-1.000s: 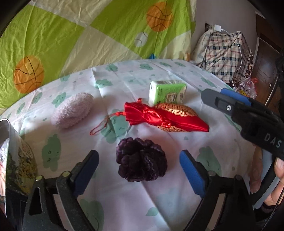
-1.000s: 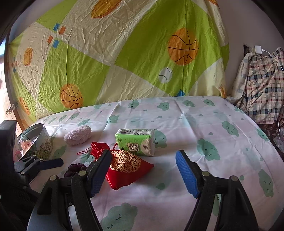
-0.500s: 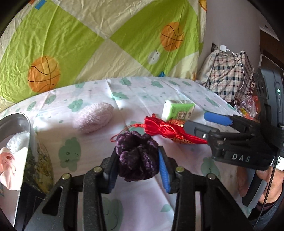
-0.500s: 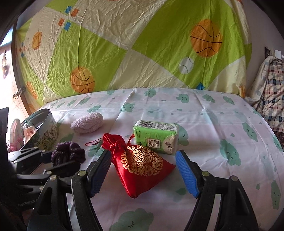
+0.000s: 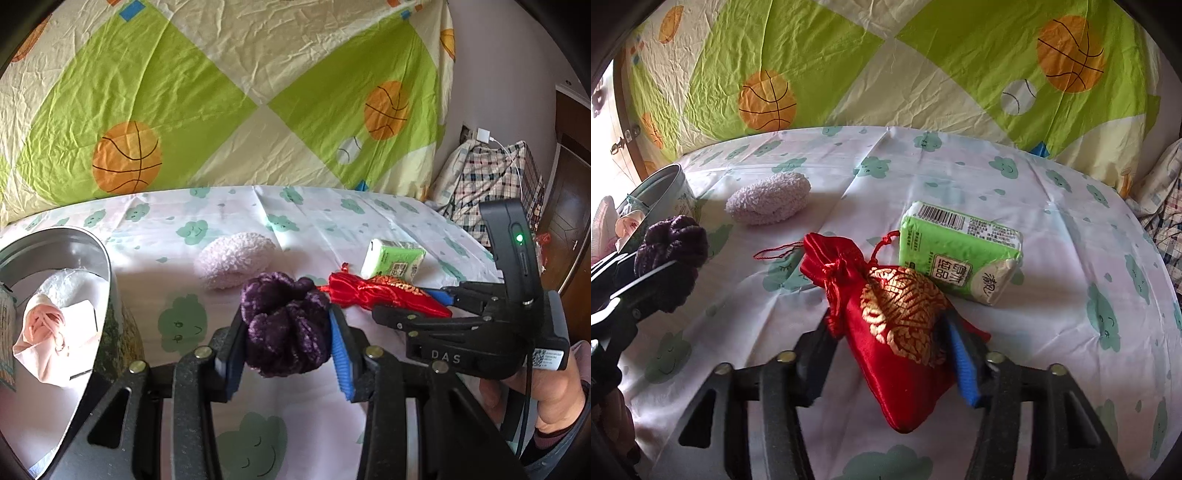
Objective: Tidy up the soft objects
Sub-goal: 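Grasp the red drawstring pouch with the right gripper while the left gripper holds the purple ball, then lift the purple ball and red pouch toward the black tin with both grippers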
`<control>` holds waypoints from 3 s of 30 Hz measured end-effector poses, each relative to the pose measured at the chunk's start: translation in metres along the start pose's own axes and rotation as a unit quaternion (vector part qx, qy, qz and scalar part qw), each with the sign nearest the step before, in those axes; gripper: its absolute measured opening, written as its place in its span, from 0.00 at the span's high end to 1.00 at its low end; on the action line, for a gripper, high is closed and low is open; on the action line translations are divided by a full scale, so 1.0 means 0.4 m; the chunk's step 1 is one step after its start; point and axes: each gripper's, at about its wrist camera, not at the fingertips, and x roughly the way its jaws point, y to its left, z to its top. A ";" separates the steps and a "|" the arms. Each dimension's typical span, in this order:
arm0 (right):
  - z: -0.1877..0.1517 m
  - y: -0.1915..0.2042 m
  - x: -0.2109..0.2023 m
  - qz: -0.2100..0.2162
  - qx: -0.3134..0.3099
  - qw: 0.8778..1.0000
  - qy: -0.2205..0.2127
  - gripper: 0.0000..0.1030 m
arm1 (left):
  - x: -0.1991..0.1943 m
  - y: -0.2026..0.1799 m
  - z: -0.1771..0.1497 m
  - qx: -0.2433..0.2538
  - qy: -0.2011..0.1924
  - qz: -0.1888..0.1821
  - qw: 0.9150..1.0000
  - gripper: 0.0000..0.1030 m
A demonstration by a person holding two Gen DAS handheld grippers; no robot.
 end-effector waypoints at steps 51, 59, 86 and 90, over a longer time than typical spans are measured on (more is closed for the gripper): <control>-0.059 0.017 -0.214 -0.005 0.037 0.973 -0.227 0.83 | -0.111 -0.001 -0.016 -0.003 -0.124 0.041 0.991 0.62; -0.076 0.031 -0.238 -0.004 0.039 0.966 -0.254 0.83 | -0.119 -0.008 -0.017 0.001 -0.135 0.045 0.990 0.62; -0.095 0.070 -0.268 0.004 0.053 0.956 -0.287 0.83 | -0.161 0.001 -0.033 0.009 -0.167 0.065 0.984 0.62; -0.098 0.077 -0.270 0.004 0.053 0.956 -0.290 0.83 | -0.163 0.005 -0.034 0.007 -0.167 0.066 0.984 0.62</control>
